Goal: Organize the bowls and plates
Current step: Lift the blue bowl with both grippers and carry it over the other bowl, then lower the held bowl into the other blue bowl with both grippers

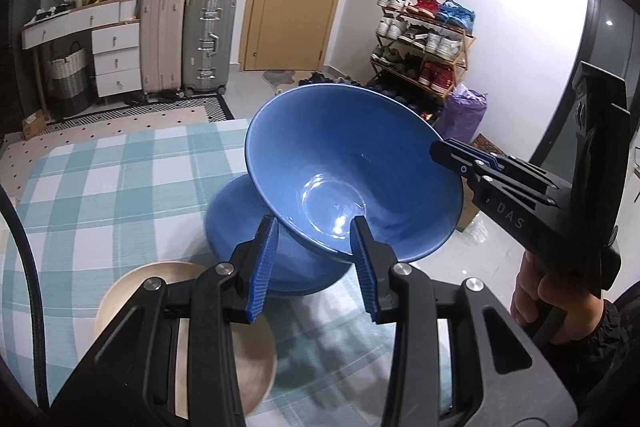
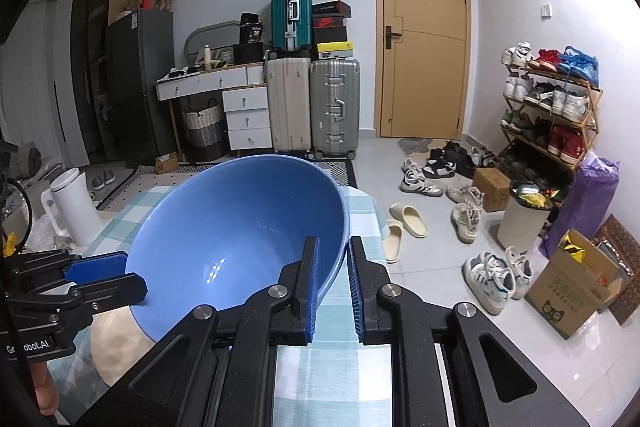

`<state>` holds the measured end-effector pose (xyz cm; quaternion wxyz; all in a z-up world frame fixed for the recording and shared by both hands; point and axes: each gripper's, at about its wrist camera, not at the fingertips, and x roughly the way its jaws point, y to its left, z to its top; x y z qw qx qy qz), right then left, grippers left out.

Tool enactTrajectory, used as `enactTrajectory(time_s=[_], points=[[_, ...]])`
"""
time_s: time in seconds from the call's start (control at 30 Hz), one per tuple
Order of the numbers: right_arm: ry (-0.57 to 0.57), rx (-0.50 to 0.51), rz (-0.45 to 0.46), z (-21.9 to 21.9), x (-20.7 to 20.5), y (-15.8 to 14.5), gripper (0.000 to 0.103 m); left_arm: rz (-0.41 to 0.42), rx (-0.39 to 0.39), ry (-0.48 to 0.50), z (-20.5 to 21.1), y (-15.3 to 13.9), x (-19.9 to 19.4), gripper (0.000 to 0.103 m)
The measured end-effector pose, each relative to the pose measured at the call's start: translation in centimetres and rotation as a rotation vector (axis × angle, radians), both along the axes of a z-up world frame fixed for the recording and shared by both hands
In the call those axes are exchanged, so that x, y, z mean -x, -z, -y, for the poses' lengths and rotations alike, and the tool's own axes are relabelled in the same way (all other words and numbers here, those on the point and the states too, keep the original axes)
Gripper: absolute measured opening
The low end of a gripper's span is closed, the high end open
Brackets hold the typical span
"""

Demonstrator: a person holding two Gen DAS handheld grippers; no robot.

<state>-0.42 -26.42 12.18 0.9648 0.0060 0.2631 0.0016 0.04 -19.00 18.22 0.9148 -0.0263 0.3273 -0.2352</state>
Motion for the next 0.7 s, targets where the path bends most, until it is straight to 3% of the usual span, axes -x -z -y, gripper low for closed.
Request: enactTrajectory(time_s=[0.7], points=[[-0.053,-0.024,-0.040,-3.0,-3.6,4.0,0.015,0.013,-0.066,-0.078,-1.5,3.5,-3.4,0.034]])
